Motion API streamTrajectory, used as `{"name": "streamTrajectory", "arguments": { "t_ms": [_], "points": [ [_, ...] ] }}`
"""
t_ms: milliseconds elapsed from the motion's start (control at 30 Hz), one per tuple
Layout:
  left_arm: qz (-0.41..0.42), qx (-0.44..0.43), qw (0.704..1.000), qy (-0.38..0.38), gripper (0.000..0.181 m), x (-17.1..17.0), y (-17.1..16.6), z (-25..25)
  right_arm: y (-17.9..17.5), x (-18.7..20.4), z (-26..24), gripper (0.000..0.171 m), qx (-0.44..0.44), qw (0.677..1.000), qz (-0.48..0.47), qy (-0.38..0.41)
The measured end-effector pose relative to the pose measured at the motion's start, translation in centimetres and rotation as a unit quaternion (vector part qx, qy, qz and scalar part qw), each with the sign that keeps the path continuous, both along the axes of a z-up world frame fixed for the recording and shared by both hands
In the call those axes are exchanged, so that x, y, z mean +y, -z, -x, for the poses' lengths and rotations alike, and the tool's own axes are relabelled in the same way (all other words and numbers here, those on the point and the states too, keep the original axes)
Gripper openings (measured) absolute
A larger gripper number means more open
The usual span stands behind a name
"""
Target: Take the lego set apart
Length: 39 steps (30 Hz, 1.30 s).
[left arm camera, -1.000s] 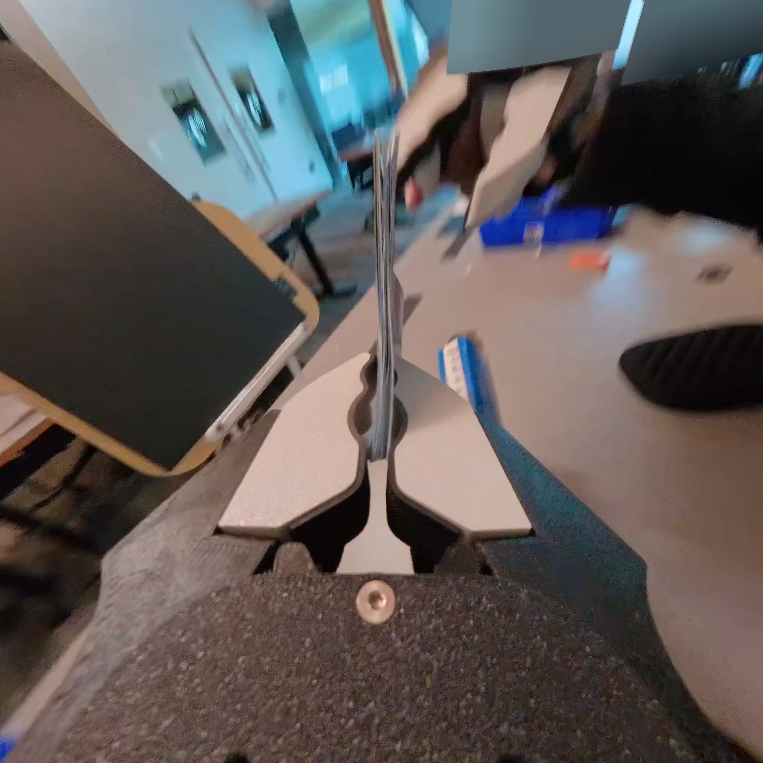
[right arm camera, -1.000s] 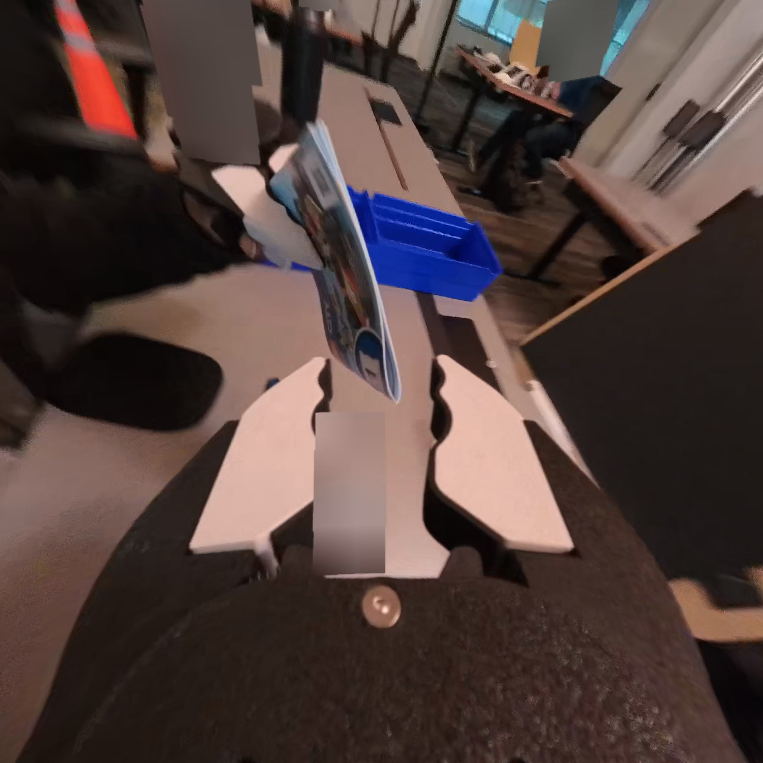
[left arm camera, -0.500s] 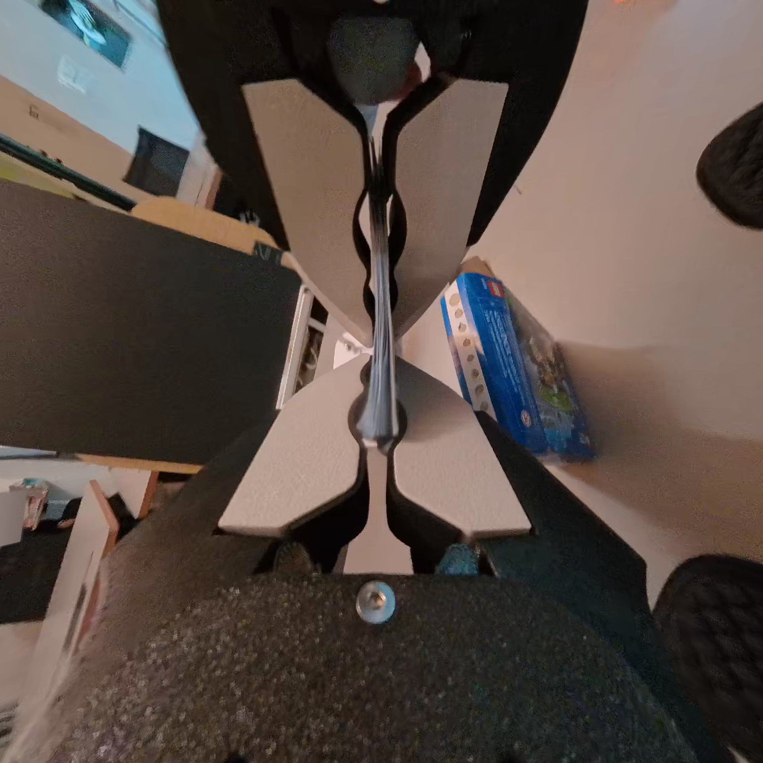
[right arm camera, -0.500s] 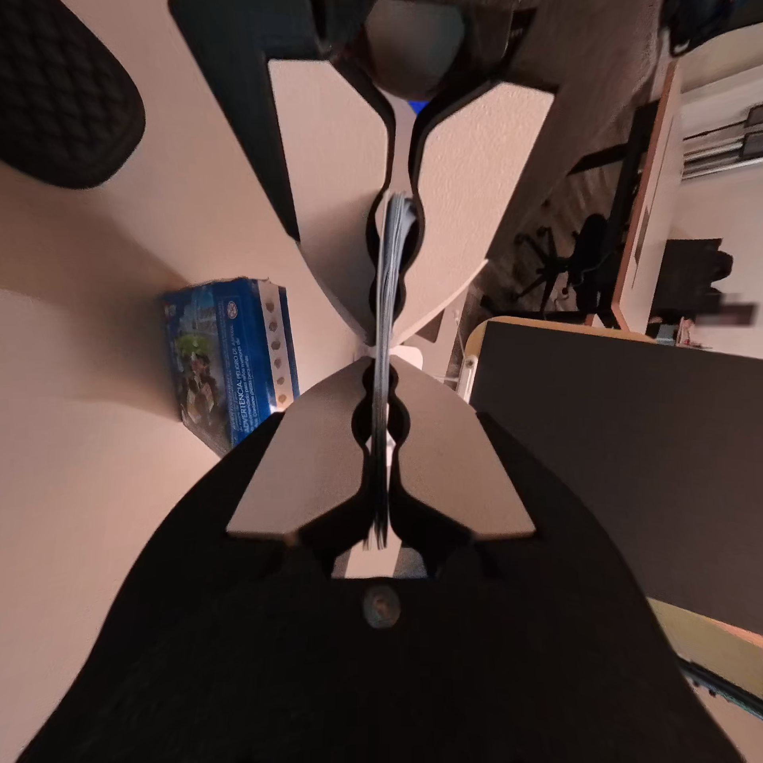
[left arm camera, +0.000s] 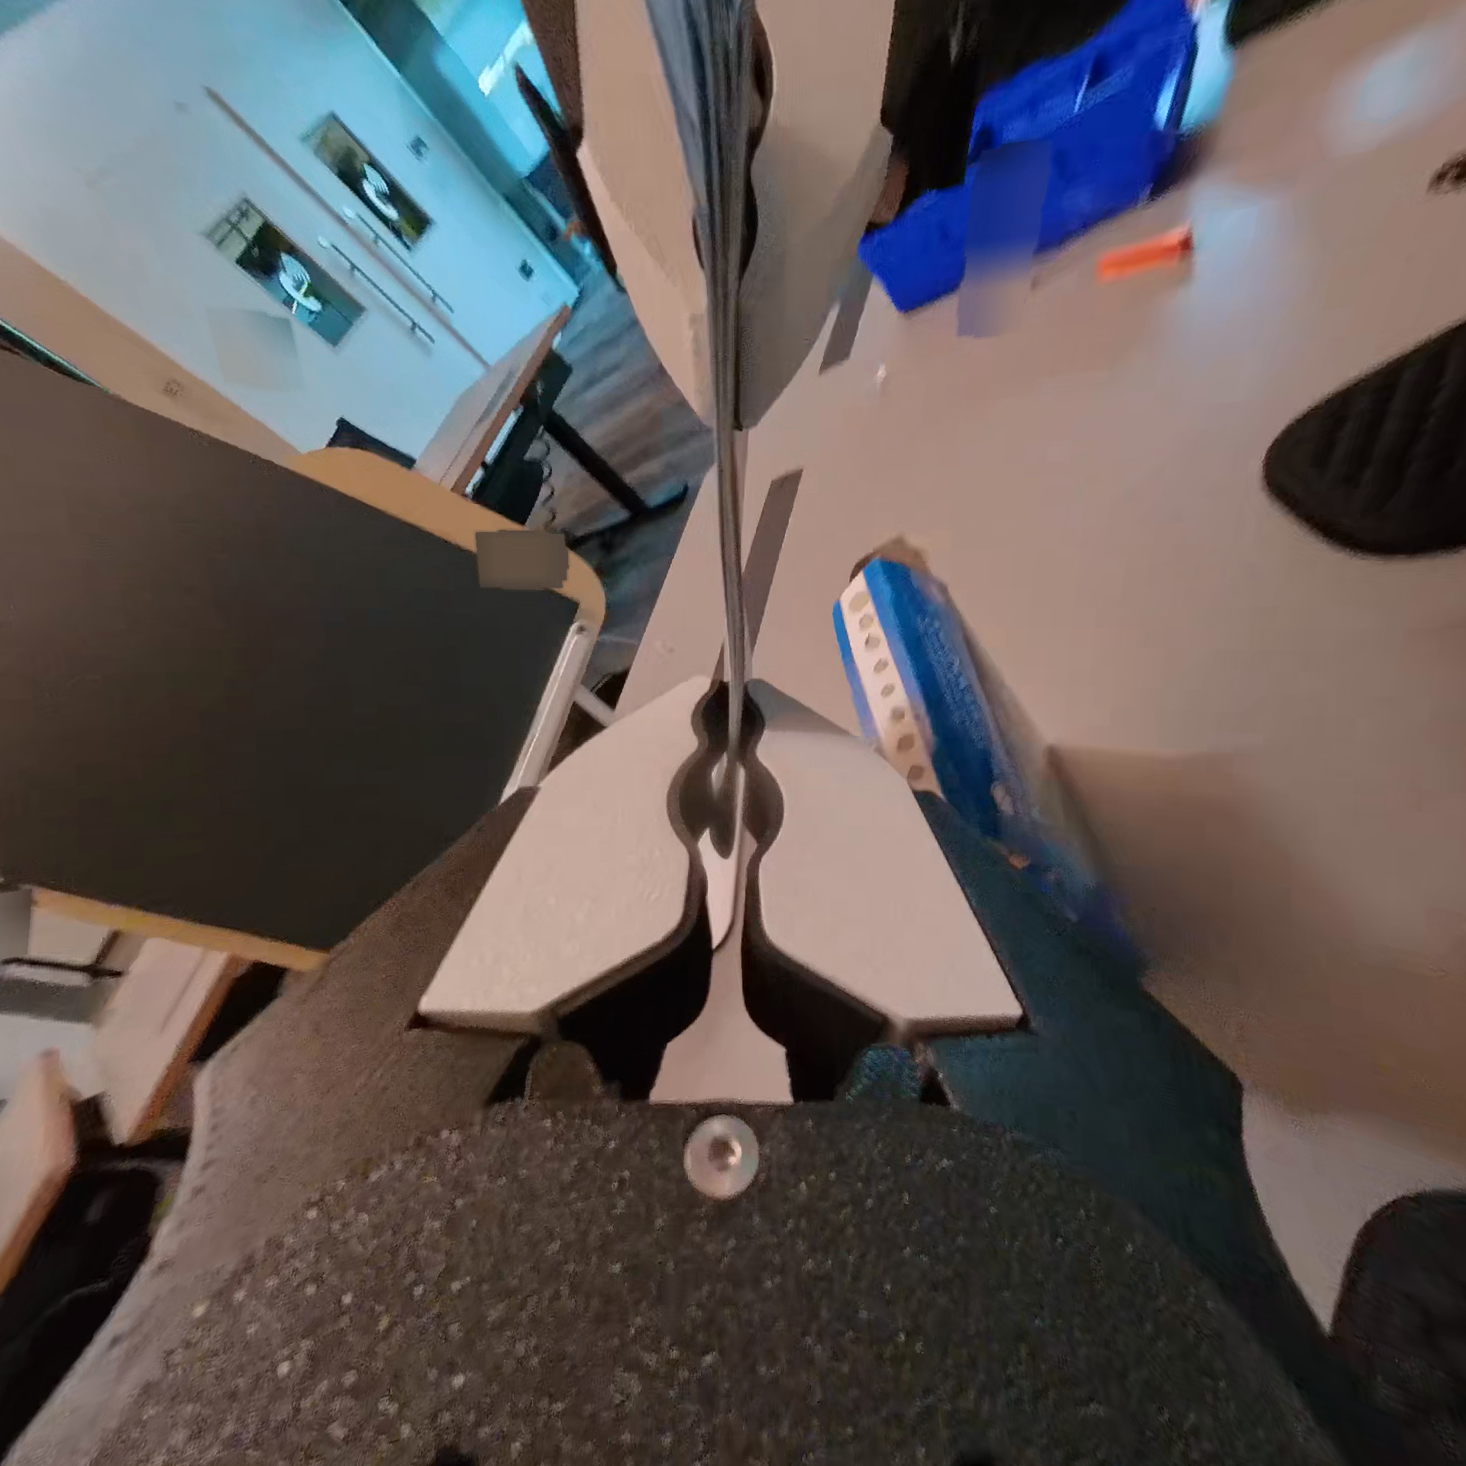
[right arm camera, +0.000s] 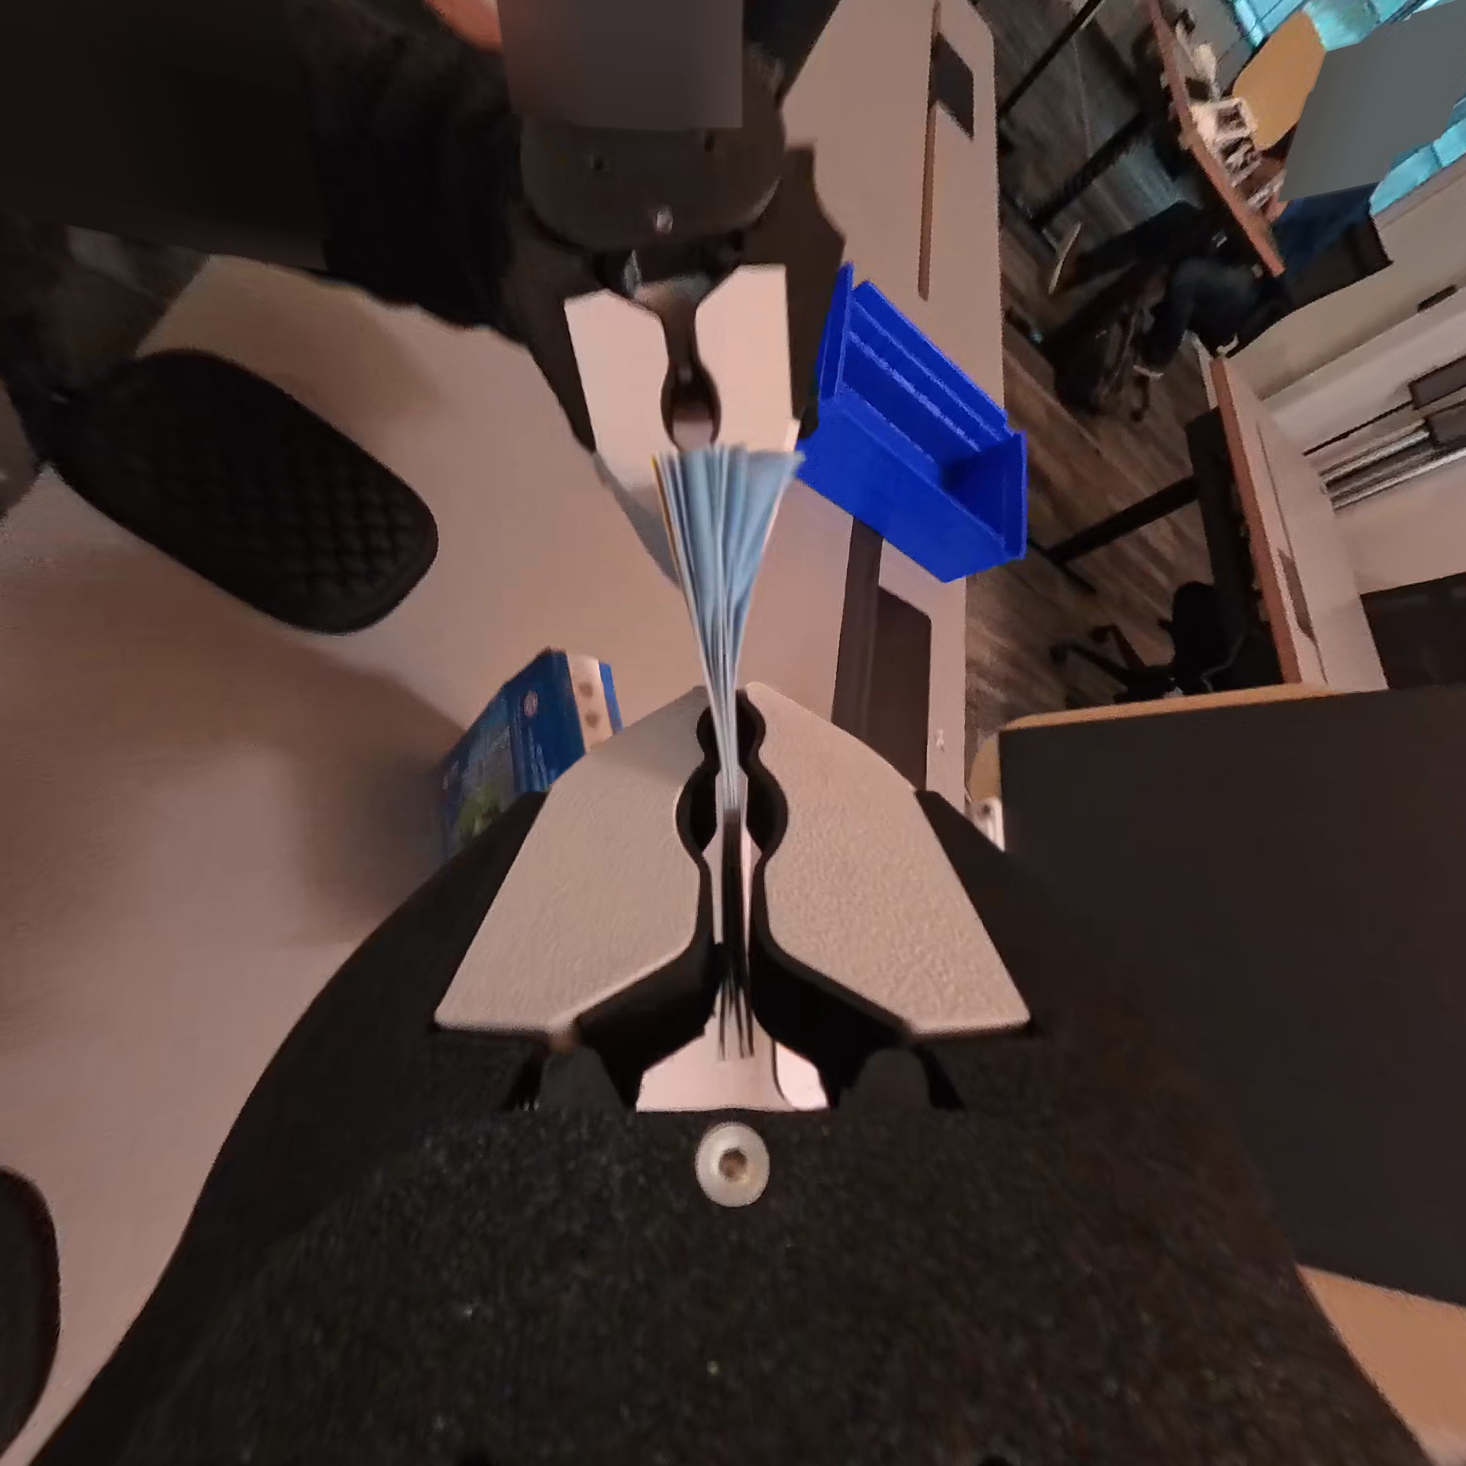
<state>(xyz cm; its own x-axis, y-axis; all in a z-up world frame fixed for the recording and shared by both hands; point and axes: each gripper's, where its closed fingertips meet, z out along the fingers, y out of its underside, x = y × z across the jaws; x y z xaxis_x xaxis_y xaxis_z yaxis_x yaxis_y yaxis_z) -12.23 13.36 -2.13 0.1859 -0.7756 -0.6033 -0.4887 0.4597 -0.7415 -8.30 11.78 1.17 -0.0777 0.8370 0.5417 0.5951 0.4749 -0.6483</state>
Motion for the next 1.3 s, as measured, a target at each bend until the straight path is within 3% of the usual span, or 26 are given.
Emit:
{"name": "streamTrajectory", "arguments": {
  "t_ms": [33,167,233,333,400,467,533,667,767,833,933,1067,1167,1300],
  "points": [
    [-0.013,0.020,1.000,-0.005,0.002,0.2,0.3,0.0,0.6,0.3,-0.3,0.002,-0.019,1.000,-0.012,0.008],
    [-0.019,0.057,0.998,-0.008,0.002,0.4,1.2,-0.3,2.0,1.2,-0.5,0.033,-0.078,0.994,-0.069,0.038],
    [-0.016,0.055,0.998,-0.011,0.003,0.6,1.4,-0.3,2.6,0.9,-0.3,0.002,-0.086,0.992,-0.092,0.026],
    [-0.020,-0.005,1.000,-0.001,0.003,0.4,0.7,-0.4,2.2,1.0,-0.5,0.002,-0.072,0.993,-0.085,0.034],
    [-0.007,-0.030,0.999,-0.018,0.025,1.2,1.1,0.4,1.7,1.6,-1.3,0.002,-0.070,0.992,-0.093,0.050],
    [0.096,-0.040,0.995,-0.010,0.052,1.5,3.8,1.3,1.0,2.3,-2.4,0.001,-0.060,0.991,-0.093,0.071],
    [0.191,-0.059,0.980,-0.006,0.062,1.6,7.4,2.2,0.7,3.3,-3.8,0.002,-0.058,0.989,-0.094,0.101],
    [0.306,-0.046,0.951,0.013,0.091,-0.7,15.6,2.1,1.5,5.6,-6.5,0.001,-0.055,0.983,-0.080,0.158],
    [0.331,-0.046,0.942,0.022,0.102,-2.4,18.7,-0.1,2.6,6.6,-6.7,0.001,-0.037,0.985,-0.049,0.164],
    [0.300,-0.032,0.953,0.007,0.098,-2.2,19.8,-1.8,3.3,7.1,-5.9,0.001,-0.025,0.987,-0.030,0.157],
    [0.214,0.020,0.976,-0.028,0.059,-0.8,21.0,-3.0,3.8,6.9,-4.1,0.002,-0.011,0.991,-0.008,0.130],
    [0.108,0.040,0.993,-0.036,0.044,-0.9,20.7,-3.4,3.6,3.2,-2.3,0.001,0.020,0.999,0.022,0.042],
    [0.046,0.050,0.997,-0.046,0.042,-1.1,20.6,-3.3,3.7,-1.1,-2.1,0.001,0.048,0.995,0.073,-0.037],
    [0.025,0.055,0.997,-0.043,0.046,-1.4,20.6,-3.3,6.2,-4.3,-3.1,0.002,0.026,0.992,0.104,-0.068]
  ]
}}
